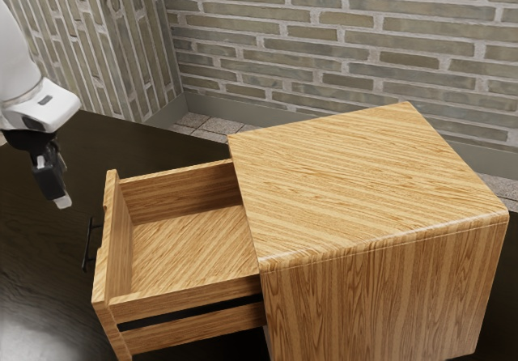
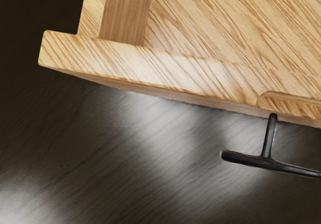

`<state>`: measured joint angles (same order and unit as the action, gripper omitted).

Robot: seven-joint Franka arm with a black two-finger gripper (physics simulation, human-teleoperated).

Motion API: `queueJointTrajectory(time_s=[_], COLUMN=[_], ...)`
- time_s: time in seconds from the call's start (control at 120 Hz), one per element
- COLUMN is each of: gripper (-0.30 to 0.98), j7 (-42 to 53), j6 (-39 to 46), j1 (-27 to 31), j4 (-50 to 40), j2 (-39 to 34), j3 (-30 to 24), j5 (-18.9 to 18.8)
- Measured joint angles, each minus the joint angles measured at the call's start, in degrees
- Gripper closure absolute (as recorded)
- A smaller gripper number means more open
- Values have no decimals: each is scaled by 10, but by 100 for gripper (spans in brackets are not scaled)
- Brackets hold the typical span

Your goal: Push the drawer handle with one arm to close the drawer

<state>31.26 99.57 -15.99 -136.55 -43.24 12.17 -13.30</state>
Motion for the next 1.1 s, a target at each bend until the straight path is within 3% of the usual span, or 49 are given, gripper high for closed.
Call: queueJointTrajectory(time_s=[0.417,0.842,1.1], gripper=[5,63,75], j7=[56,79,73], j6=[95,133,129], j1=[-4,-32,-43], j4=[-132,-151,-159], j2=[-65,-70,-69], j3=[5,4,-6], j5=[-1,0,4])
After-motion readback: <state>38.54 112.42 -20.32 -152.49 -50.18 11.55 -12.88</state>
